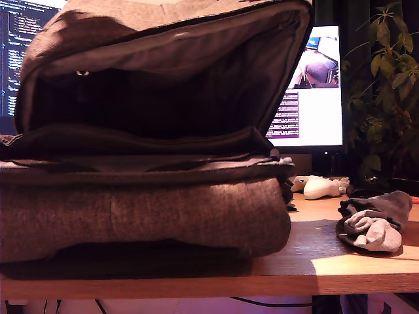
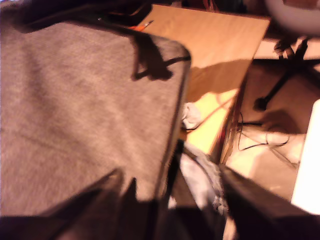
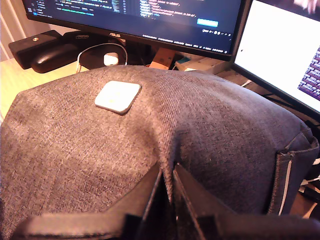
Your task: Pack the pair of socks inside the grey Google backpack
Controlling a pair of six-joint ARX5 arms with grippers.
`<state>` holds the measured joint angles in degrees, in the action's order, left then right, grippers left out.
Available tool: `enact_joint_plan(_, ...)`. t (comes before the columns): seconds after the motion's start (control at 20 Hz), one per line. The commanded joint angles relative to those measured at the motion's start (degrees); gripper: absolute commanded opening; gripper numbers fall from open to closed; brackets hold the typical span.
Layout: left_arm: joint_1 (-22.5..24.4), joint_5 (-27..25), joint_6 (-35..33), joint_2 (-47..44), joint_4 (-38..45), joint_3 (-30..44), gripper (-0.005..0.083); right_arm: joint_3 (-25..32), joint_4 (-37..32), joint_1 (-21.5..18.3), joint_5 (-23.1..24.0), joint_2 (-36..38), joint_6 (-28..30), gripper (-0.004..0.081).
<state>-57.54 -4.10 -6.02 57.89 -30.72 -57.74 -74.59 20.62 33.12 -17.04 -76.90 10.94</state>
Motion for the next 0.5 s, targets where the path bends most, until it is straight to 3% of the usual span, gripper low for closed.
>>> enact_joint_plan(0.0,-1.29,-3.93,-0.94,2.21,1.29,0.66,0.0612,-2.95,-2.82,0.61,-0.35,0.55,0.00,-0.0012)
enact_joint_plan(0.05,-2.64,-6.34,-0.94,3.72,1.86,0.66,0.0612,-2.95,-3.08,0.61,-0.37,0.55,0.00,-0.0012)
enact_joint_plan(0.15,-5.90,-11.76,-8.24,7.21,2.67,0.66,0.0612,-2.99,-3.15,0.59,-0.35,0.55,0.00,-0.0012)
enact_joint_plan(0.3,-9.03,-20.76,-10.29,12.31,4.04,0.66,0.0612,-2.99,-3.19,0.61,-0.35,0.55,0.04,-0.0012)
enact_joint_plan(0.45,-10.86,-35.19,-12.07,16.61,7.26,0.66,0.0604,-2.99,-3.04,0.61,-0.35,0.55,0.00,-0.0012)
